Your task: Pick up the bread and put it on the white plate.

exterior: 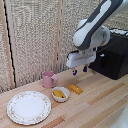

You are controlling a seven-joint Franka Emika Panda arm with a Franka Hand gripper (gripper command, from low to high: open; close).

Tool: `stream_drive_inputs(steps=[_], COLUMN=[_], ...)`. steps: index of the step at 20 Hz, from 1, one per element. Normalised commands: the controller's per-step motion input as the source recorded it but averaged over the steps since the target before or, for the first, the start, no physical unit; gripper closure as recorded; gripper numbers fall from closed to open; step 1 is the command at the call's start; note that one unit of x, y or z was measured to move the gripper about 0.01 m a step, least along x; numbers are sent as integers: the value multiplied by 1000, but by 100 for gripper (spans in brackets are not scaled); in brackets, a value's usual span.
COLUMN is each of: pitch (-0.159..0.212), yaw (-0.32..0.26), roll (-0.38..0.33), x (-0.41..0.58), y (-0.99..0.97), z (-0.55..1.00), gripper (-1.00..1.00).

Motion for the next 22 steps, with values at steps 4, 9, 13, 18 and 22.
stream_drive_inputs(steps=[4,9,13,18,22], pitch=[0,0,-6,-19,-15], yaw=[82,119,139,111,104], roll=[34,12,-1,-1,0], x=[69,174,171,201,254], y=[-227,-150,-16,0,-64], z=[-389,-290,-238,-207,-241], gripper=[-100,-100,-100,-100,-100])
